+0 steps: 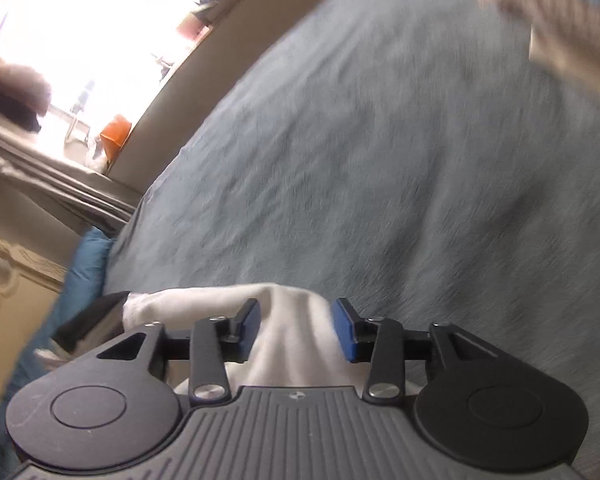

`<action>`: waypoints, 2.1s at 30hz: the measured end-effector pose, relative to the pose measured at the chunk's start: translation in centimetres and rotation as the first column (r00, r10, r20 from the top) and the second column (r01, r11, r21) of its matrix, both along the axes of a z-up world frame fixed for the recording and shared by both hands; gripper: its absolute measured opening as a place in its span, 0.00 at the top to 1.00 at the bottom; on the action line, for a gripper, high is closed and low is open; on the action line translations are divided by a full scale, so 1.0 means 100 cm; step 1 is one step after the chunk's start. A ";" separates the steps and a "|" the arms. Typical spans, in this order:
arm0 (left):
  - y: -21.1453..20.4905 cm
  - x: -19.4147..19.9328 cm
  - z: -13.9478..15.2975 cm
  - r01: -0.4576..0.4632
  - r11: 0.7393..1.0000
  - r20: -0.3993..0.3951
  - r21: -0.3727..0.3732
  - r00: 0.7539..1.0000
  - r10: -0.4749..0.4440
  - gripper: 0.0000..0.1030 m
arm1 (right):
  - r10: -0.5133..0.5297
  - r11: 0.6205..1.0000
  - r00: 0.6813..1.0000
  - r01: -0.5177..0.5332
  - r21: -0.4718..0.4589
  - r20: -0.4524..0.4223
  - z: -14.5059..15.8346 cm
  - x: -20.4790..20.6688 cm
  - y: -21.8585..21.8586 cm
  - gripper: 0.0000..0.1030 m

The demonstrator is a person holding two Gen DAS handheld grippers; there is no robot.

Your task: Fold clothes

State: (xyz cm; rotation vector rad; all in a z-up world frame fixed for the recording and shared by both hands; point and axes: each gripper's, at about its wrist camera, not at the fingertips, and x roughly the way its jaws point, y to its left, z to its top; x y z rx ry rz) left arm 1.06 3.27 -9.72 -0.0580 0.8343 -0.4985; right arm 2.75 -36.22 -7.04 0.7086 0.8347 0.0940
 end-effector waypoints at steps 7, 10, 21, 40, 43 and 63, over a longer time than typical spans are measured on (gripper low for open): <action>-0.013 0.000 -0.013 0.028 1.000 -0.037 -0.004 0.999 -0.028 0.98 | 0.356 0.907 0.929 -0.316 -0.279 0.104 0.058 -0.018 0.077 0.46; -0.013 -0.003 -0.015 0.024 1.000 -0.051 -0.015 0.998 -0.025 0.98 | 0.523 0.813 0.849 -0.468 -0.346 0.080 0.061 -0.015 0.132 0.40; -0.011 -0.016 -0.019 0.028 0.999 -0.045 -0.016 0.999 -0.029 0.98 | 0.655 0.539 0.740 -0.599 -0.592 -0.152 0.010 0.009 0.240 0.47; -0.001 -0.008 0.007 0.068 0.995 0.004 -0.070 0.998 -0.068 0.97 | 0.161 0.735 0.985 -0.081 -0.673 0.057 0.059 -0.053 0.079 0.94; 0.004 0.000 0.027 0.052 0.993 0.060 -0.102 0.997 -0.046 0.96 | 0.108 0.724 0.991 -0.025 -0.690 0.078 0.058 -0.058 0.056 0.94; -0.100 0.114 0.041 0.550 0.711 0.151 0.438 0.735 -0.661 0.47 | 0.094 0.775 0.972 0.065 -0.629 0.216 0.080 -0.076 0.021 0.95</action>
